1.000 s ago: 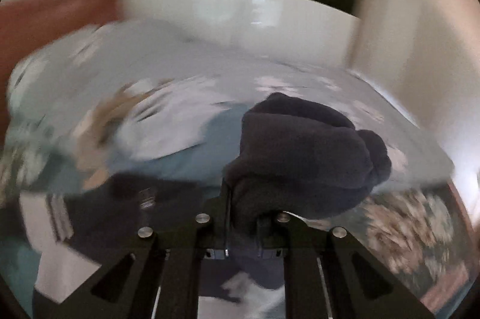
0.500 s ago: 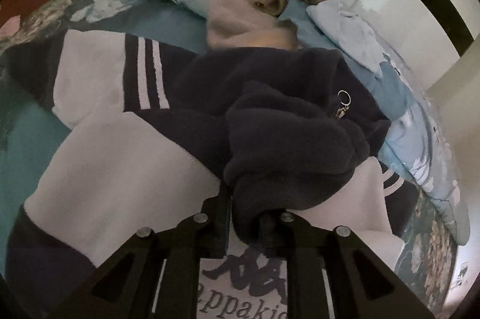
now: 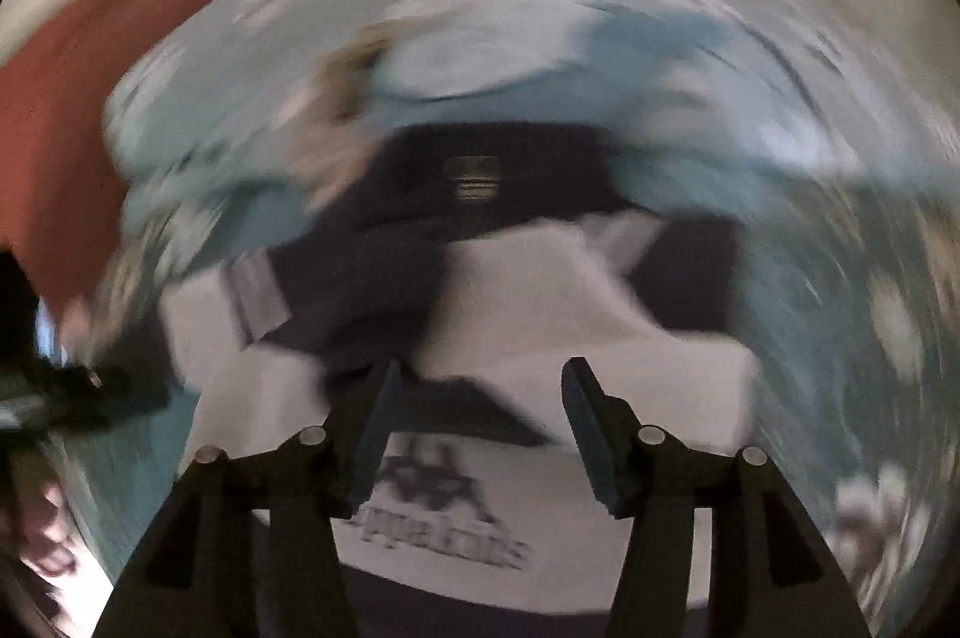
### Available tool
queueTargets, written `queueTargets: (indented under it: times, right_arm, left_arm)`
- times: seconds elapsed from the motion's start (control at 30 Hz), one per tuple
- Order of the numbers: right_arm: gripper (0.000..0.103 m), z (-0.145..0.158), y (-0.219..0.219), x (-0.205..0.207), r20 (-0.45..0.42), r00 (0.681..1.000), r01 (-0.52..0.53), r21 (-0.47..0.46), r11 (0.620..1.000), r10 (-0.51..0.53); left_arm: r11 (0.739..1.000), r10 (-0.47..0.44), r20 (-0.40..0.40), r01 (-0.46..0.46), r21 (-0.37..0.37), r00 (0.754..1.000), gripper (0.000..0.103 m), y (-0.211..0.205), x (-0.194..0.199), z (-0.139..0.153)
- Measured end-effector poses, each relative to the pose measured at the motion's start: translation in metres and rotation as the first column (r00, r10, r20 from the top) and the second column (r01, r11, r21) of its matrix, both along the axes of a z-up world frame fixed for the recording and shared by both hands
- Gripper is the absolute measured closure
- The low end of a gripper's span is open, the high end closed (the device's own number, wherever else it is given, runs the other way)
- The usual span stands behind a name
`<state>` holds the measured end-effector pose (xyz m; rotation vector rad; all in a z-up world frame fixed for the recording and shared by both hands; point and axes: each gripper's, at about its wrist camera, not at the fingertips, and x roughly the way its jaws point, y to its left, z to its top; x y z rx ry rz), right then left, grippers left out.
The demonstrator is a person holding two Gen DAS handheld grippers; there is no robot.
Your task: Fold clothes
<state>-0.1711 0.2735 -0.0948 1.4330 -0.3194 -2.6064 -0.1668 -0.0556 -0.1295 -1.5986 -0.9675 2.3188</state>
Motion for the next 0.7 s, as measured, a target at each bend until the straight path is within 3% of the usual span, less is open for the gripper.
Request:
queueTargets:
  times: [0.17, 0.3, 0.4, 0.47, 0.53, 0.57, 0.6, 0.63, 0.7]
  right_arm:
    - [0.046, -0.02, 0.067, 0.016, 0.088, 0.97, 0.232, -0.087, 0.969, -0.225]
    - [0.046, -0.031, 0.089, 0.033, 0.131, 0.955, 0.281, -0.101, 0.955, -0.267]
    - [0.046, -0.033, 0.102, 0.045, 0.144, 0.947, 0.303, -0.115, 0.946, -0.285]
    - [0.046, -0.035, 0.107, 0.048, 0.154, 0.944, 0.312, -0.126, 0.942, -0.292]
    - [0.046, -0.037, 0.108, 0.047, 0.159, 0.944, 0.309, -0.128, 0.943, -0.288]
    - [0.046, -0.037, 0.108, 0.045, 0.16, 0.947, 0.301, -0.128, 0.945, -0.28]
    - [0.046, -0.038, 0.107, 0.043, 0.16, 0.948, 0.295, -0.127, 0.947, -0.274]
    - [0.046, -0.039, 0.106, 0.041, 0.159, 0.95, 0.289, -0.123, 0.949, -0.269]
    - [0.046, -0.04, 0.103, 0.035, 0.16, 0.957, 0.258, -0.104, 0.96, -0.24]
  left_arm:
    - [0.997, -0.077, 0.086, 0.075, 0.019, 0.993, 0.038, 0.046, -0.067, -0.03]
    - [0.968, -0.17, 0.028, 0.172, -0.182, 0.985, 0.038, 0.086, -0.092, -0.022]
    - [0.89, -0.34, -0.012, 0.318, -0.327, 0.94, 0.037, 0.12, -0.098, -0.011]
    - [0.817, -0.428, 0.004, 0.388, -0.426, 0.904, 0.037, 0.14, -0.101, -0.012]
    - [0.762, -0.476, 0.029, 0.428, -0.486, 0.879, 0.037, 0.153, -0.104, -0.018]
    - [0.751, -0.479, 0.032, 0.428, -0.502, 0.877, 0.038, 0.156, -0.105, -0.021]
    - [0.751, -0.471, 0.033, 0.421, -0.508, 0.881, 0.043, 0.156, -0.106, -0.022]
    - [0.756, -0.461, 0.032, 0.412, -0.51, 0.887, 0.059, 0.155, -0.107, -0.023]
    - [0.787, -0.423, 0.021, 0.379, -0.487, 0.906, 0.078, 0.146, -0.108, -0.022]
